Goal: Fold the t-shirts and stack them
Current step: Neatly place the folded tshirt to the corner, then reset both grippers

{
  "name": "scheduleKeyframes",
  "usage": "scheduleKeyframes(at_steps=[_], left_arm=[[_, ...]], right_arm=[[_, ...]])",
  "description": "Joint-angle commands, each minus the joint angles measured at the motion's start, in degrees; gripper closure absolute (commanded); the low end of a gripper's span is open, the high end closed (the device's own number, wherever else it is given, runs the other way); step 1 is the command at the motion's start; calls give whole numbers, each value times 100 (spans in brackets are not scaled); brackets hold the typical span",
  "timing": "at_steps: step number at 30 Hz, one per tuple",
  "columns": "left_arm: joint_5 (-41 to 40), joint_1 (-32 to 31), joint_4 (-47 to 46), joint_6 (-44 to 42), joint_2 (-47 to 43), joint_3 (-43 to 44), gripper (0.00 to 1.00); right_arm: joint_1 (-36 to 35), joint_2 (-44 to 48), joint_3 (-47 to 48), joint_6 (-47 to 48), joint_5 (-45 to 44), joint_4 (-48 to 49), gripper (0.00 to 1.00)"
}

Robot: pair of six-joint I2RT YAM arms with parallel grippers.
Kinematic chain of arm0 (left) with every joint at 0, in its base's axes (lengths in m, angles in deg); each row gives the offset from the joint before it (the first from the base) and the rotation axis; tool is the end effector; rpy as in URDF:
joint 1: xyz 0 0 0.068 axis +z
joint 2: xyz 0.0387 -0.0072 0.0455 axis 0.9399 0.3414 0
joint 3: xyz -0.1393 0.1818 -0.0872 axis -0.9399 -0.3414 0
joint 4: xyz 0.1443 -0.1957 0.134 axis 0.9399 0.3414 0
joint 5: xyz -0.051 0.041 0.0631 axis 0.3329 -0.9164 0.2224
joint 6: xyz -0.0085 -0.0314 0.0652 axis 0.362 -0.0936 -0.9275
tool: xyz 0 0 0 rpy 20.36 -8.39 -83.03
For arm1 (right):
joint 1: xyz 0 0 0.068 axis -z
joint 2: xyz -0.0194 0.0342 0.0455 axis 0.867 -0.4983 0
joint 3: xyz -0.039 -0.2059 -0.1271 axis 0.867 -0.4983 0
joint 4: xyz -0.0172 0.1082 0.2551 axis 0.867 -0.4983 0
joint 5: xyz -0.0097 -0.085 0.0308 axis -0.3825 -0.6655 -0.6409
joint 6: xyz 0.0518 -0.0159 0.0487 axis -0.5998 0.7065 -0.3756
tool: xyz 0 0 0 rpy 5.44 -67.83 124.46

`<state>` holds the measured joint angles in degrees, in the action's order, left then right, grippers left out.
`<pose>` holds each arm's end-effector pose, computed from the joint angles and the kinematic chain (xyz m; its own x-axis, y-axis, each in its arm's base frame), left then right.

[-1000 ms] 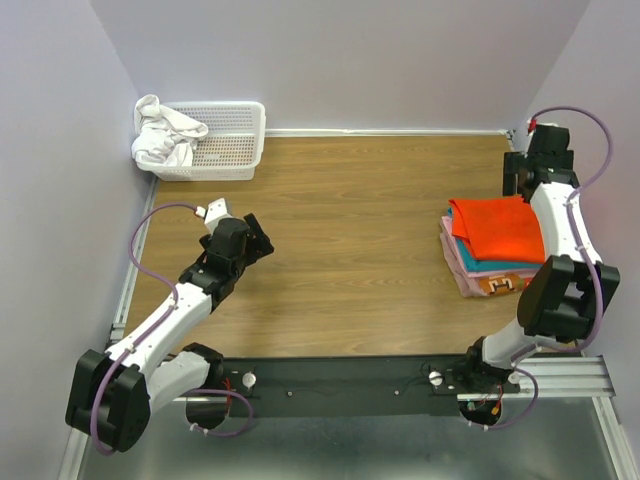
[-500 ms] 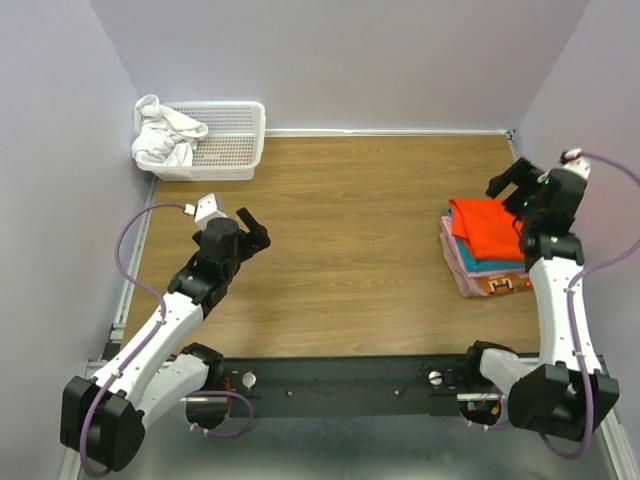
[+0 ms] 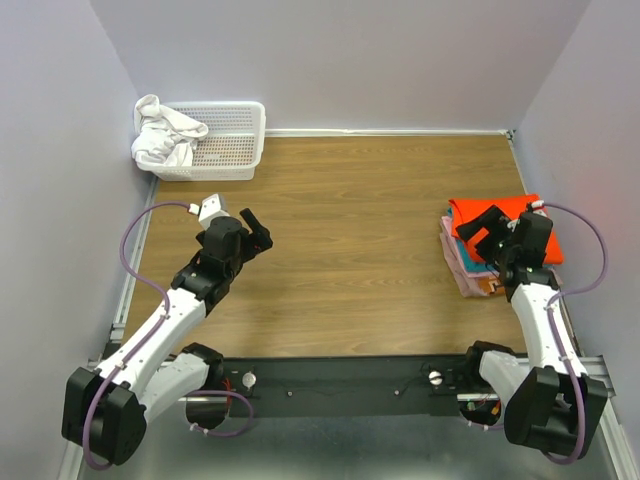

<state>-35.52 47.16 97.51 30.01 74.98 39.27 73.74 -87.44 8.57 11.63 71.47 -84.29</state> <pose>0.2470 -0.0845 0.2080 -0.4278 -0.5322 -0.7306 -0.2261 0.8456 -0.4836 0.2578 -0.0509 0.1980 -0.4078 0.6406 -0.6507 0.3532 0.7678 0.5345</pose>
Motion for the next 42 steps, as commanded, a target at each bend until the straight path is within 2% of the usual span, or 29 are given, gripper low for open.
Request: scheduleKeyframes(at_steps=[1, 11, 15, 23, 28, 32, 37, 42], left_arm=[[34, 29, -155, -73, 23, 4, 2], [25, 29, -208, -81, 137, -22, 2], [-2, 29, -147, -73, 155, 4, 2], [-168, 29, 117, 15, 32, 293, 2], [-256, 29, 512, 94, -153, 645, 2], [-414, 29, 574, 121, -512, 768, 2], [-450, 29, 600, 112, -785, 821, 2], [-459, 29, 706, 103, -812, 935, 2]], right_arm=[[43, 25, -260, -257, 207, 190, 0], [43, 657, -1077, -434, 180, -21, 0], [43, 1026, -893, -293, 172, -302, 0], [43, 1598, 521, 673, 461, -830, 0], [43, 1843, 1172, 770, 269, -830, 0], [43, 2160, 1305, 840, -39, -830, 0], [43, 2669, 1042, 1105, -57, -803, 0], [43, 2750, 936, 1096, -136, -768, 0]])
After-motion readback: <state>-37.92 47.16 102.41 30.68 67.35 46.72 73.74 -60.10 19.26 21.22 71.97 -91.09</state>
